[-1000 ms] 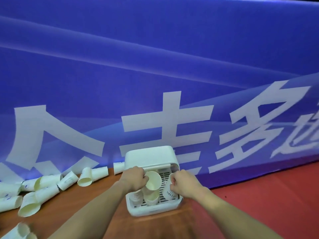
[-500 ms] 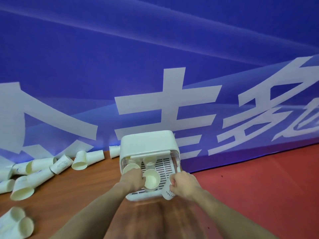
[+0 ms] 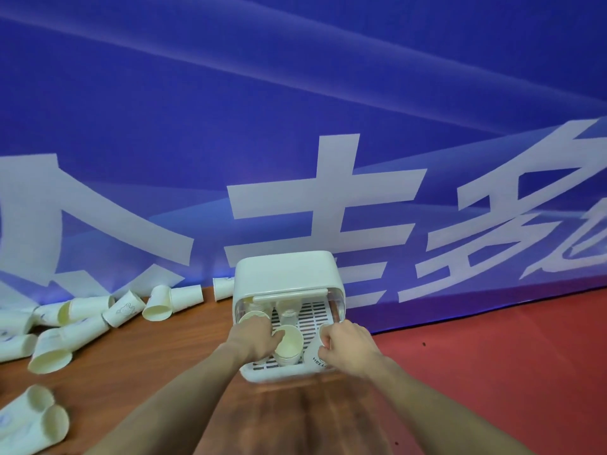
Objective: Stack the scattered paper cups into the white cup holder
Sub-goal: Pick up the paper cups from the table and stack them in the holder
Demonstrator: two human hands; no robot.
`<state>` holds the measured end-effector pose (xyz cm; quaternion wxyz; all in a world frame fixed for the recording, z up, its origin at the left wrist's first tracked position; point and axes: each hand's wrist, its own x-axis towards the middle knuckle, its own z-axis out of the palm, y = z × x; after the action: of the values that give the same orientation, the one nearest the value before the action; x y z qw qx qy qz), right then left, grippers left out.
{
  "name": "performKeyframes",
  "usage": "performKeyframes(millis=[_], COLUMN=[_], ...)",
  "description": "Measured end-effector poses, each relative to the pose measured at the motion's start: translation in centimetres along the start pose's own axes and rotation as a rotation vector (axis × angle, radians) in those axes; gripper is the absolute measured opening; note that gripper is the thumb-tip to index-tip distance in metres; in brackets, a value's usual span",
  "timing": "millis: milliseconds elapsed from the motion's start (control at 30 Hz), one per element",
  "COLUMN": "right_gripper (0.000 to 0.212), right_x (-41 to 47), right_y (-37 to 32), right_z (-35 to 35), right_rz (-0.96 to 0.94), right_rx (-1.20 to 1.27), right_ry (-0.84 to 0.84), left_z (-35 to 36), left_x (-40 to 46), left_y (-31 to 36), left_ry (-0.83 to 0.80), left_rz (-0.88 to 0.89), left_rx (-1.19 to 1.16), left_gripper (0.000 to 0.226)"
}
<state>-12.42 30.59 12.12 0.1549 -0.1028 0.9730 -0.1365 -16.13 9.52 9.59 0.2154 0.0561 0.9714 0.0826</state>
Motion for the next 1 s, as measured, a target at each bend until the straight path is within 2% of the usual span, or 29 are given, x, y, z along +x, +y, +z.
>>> performKeyframes(millis=[267, 600, 767, 1000], right_gripper=[0.017, 0.017, 0.021, 0.023], right_x=[1.9, 4.1, 5.4, 6.2], right_y=[-3.2, -5.1, -4.9, -5.0], right_z=[-3.4, 0.7, 4.5, 6.7], right_rz=[-0.152, -0.287, -0.28, -0.215], right_rx=[-0.11, -0.358, -0.496, -0.484], right_ry=[0.157, -0.023, -0.131, -0.175], left_z=[-4.7, -2.1, 0.3, 1.9], left_x=[-1.6, -2.1, -2.4, -3.4], left_y=[-1.8, -6.0, -7.9, -9.9], left_ry=[0.109, 0.051, 0.018, -0.033], left_rz=[0.02, -0.01, -0.042, -0.082], left_rx=[0.029, 0.078, 0.014, 0.031], left_gripper=[0.043, 0.041, 0.045, 0.045])
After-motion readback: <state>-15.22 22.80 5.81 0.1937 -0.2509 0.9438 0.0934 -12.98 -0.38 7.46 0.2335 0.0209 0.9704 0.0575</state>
